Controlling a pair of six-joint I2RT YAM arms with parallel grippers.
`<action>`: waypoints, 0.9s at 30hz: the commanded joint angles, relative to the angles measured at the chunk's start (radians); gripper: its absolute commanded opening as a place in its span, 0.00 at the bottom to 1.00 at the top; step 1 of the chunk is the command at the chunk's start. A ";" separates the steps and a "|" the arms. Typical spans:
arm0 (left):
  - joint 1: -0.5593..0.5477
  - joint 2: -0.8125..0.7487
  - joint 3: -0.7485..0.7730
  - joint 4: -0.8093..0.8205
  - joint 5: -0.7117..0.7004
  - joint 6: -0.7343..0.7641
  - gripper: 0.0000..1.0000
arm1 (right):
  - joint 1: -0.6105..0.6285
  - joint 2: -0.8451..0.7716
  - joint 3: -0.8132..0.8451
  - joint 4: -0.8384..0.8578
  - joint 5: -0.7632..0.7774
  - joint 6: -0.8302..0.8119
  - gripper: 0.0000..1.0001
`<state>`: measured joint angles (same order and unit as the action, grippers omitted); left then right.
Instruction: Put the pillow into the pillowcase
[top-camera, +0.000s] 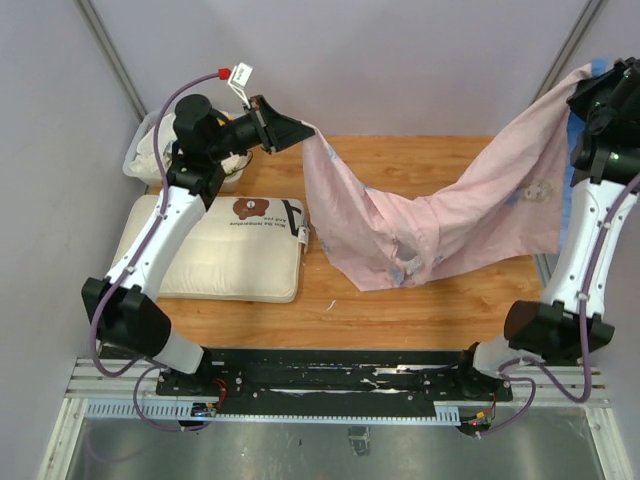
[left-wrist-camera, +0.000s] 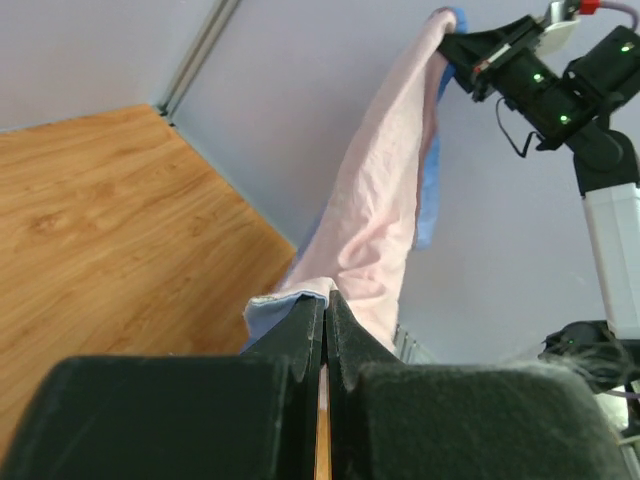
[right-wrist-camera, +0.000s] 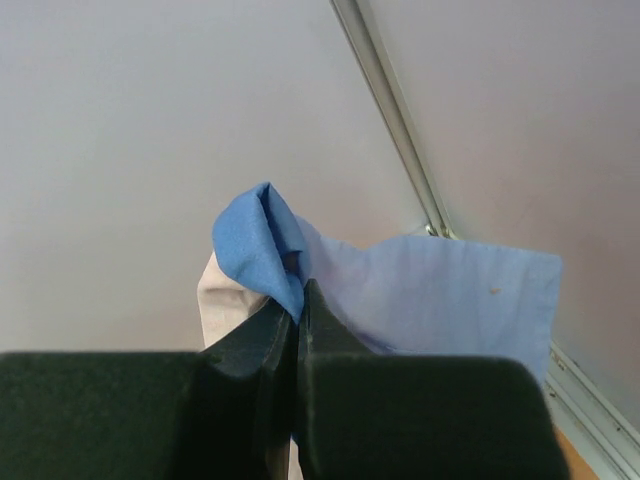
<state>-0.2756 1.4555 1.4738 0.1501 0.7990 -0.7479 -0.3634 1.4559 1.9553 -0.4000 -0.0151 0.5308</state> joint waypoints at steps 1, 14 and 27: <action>0.008 0.141 0.082 0.017 -0.044 -0.025 0.00 | -0.007 0.177 0.033 -0.022 -0.045 0.011 0.01; 0.009 0.659 0.469 -0.129 -0.205 0.051 0.00 | 0.088 0.754 0.351 -0.046 -0.098 -0.056 0.01; 0.051 0.769 0.589 -0.228 -0.278 0.085 0.55 | 0.152 0.659 0.095 0.059 -0.132 -0.066 0.57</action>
<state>-0.2432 2.2692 2.0338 -0.0628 0.5419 -0.6960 -0.2314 2.2662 2.1483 -0.4145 -0.1390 0.4702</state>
